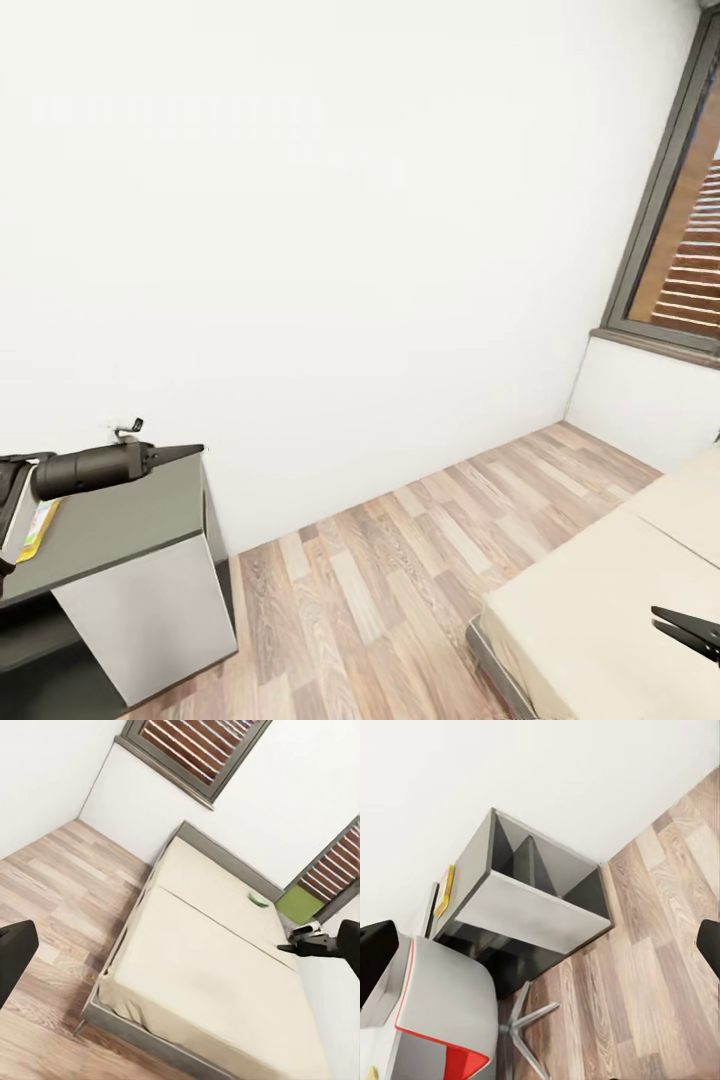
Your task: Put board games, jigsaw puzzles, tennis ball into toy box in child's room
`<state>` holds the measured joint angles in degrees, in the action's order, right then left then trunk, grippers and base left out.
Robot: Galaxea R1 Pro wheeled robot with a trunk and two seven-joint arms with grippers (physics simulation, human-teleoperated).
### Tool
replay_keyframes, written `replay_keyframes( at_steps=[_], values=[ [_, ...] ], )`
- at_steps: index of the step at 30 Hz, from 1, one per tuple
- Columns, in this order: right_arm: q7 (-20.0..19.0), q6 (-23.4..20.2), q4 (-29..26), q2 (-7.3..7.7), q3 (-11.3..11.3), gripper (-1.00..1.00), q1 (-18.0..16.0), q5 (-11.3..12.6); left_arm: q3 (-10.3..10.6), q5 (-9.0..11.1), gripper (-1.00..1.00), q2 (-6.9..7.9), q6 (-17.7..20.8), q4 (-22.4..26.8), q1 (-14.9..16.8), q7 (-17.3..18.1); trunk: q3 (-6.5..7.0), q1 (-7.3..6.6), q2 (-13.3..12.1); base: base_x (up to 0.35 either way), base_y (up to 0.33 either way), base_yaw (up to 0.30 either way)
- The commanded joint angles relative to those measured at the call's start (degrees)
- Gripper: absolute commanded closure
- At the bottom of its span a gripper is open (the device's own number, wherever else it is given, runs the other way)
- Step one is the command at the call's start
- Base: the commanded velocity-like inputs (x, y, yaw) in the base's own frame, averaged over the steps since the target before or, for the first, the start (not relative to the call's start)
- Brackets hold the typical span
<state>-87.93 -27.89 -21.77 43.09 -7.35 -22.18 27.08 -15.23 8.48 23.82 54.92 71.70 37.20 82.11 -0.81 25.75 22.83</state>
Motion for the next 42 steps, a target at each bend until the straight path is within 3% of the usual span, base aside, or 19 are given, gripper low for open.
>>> replay_keyframes(
  at_steps=[1,15,31,42],
  values=[
    [-0.16,-0.54,0.20,-0.01,-0.03,-1.00,-0.01,0.05,0.00,0.00,-1.00,0.02,0.18,-0.43,0.01,0.16,-0.01,0.03,0.09,0.000,0.000,-0.218],
    [-0.08,2.60,3.15,-0.02,-0.15,-1.00,0.29,0.08,-0.02,-0.39,-1.00,0.17,-2.97,-4.92,-0.02,0.24,0.87,0.03,0.09,0.000,0.000,-0.192],
    [-0.05,3.17,3.39,-0.07,-0.12,-1.00,0.33,0.08,-0.04,-0.41,-1.00,0.40,-4.46,-6.24,-0.91,0.13,0.95,0.03,0.09,0.000,0.000,-0.016],
    [-0.30,3.51,3.28,-1.16,-0.12,-1.00,0.35,0.07,-0.42,-0.68,-1.00,0.68,-8.88,-9.94,-1.81,0.05,0.44,0.03,0.09,-0.037,0.052,-0.004]
  ],
)
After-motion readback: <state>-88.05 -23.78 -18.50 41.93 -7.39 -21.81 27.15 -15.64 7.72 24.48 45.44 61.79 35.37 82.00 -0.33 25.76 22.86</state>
